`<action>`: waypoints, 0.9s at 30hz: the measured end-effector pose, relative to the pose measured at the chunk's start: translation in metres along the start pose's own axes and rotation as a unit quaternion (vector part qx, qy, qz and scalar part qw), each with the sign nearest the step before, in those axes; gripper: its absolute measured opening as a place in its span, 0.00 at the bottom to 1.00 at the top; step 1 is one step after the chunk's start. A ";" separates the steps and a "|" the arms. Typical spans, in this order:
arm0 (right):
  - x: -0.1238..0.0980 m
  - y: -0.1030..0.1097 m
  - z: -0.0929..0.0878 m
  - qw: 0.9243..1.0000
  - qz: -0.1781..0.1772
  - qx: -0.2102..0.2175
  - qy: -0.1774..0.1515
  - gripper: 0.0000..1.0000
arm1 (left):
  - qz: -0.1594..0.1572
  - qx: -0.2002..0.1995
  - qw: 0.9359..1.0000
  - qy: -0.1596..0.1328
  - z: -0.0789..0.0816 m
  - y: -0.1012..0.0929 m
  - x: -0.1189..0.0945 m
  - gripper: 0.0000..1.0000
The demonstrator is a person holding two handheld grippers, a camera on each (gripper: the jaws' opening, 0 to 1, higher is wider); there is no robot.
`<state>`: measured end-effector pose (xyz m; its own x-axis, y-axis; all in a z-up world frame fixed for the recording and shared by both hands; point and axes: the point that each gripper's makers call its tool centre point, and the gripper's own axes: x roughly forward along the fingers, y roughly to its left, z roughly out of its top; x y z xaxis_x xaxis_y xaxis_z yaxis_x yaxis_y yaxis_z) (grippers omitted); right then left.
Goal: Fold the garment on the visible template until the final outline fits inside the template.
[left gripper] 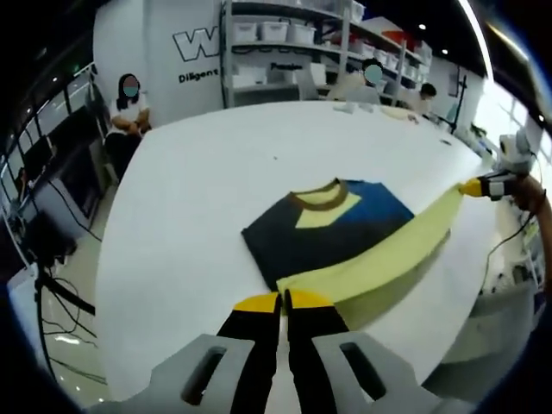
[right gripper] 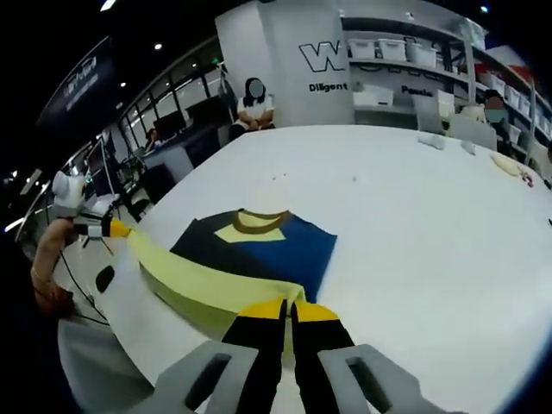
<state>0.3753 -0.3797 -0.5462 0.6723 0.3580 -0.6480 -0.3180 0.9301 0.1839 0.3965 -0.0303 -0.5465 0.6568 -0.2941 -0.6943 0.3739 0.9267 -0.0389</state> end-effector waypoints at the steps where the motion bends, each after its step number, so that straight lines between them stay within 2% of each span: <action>1: 0.001 -0.001 0.002 1.000 0.000 -0.001 -0.001 0.00 | -0.001 -0.001 1.000 -0.002 0.002 0.000 0.000 0.01; 12: 0.010 -0.008 0.022 1.000 -0.004 0.005 -0.013 0.00 | 0.008 -0.009 1.000 -0.017 0.020 0.009 0.008 0.00; 18: 0.016 -0.011 0.034 1.000 -0.008 0.013 -0.024 0.00 | 0.010 -0.008 0.999 -0.034 0.037 0.012 0.011 0.00; 21: 0.018 -0.014 0.042 0.999 -0.008 0.027 -0.031 0.00 | 0.010 -0.012 0.999 -0.046 0.045 0.015 0.012 0.00; 27: 0.024 -0.016 0.060 0.997 0.005 0.053 -0.051 0.00 | 0.016 -0.022 0.998 -0.049 0.052 0.027 0.019 0.00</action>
<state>0.4367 -0.3815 -0.5203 0.7361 0.3682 -0.5680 -0.2557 0.9282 0.2703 0.4534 -0.0233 -0.5237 0.7298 -0.2847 -0.6216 0.3243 0.9445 -0.0518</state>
